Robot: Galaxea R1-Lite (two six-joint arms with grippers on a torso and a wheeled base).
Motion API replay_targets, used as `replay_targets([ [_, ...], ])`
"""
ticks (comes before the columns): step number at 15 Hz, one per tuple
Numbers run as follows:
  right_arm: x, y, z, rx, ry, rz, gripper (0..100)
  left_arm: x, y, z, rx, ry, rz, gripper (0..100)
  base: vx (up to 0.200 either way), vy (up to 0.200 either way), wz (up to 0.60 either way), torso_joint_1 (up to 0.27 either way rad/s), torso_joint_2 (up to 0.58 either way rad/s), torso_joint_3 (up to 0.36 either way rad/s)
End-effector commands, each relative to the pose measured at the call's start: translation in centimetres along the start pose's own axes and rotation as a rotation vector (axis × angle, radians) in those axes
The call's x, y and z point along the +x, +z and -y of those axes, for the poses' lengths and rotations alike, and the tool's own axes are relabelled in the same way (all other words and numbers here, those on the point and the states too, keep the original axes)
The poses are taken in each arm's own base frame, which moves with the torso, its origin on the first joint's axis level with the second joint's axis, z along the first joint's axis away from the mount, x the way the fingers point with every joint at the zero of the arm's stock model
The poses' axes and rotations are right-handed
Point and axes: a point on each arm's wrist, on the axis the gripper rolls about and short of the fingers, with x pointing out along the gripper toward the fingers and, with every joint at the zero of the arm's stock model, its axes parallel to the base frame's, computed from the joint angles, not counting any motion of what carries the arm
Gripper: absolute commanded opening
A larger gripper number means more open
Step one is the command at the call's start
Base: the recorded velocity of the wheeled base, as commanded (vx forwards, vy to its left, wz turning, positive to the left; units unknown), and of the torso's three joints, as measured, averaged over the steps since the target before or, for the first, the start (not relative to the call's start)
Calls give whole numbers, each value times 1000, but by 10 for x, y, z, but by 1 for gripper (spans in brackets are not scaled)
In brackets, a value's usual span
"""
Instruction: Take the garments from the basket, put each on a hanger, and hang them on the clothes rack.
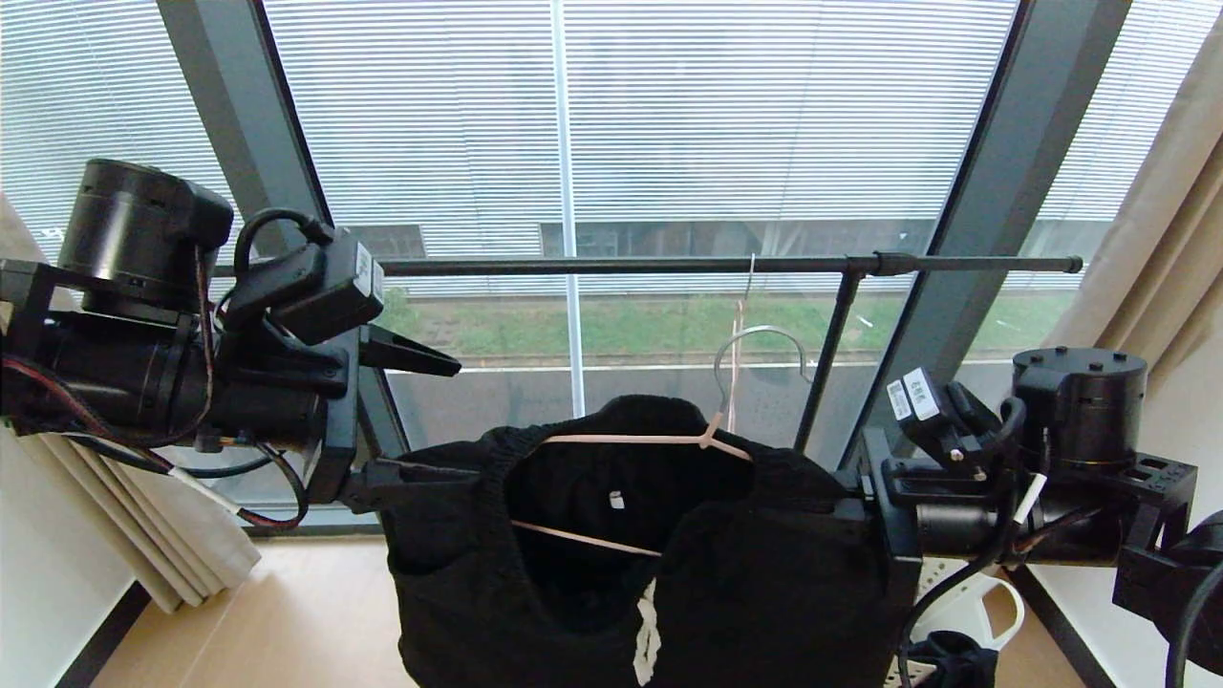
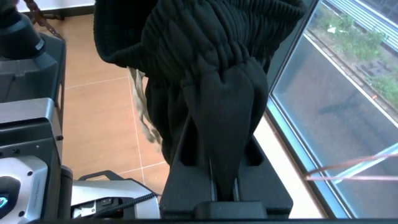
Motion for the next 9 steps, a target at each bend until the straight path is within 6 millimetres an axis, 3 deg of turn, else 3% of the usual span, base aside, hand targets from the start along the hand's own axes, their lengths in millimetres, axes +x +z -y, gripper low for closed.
replay_targets([
  [1,-2,3,-2,-8,0,7,0,7,-6,-3,-4,-14,-15,100,0,0,0,0,0,0],
  [9,-4,3,-6,-15,21,15,0,30,-4,-4,-1,-90,-1,100,0,0,0,0,0,0],
])
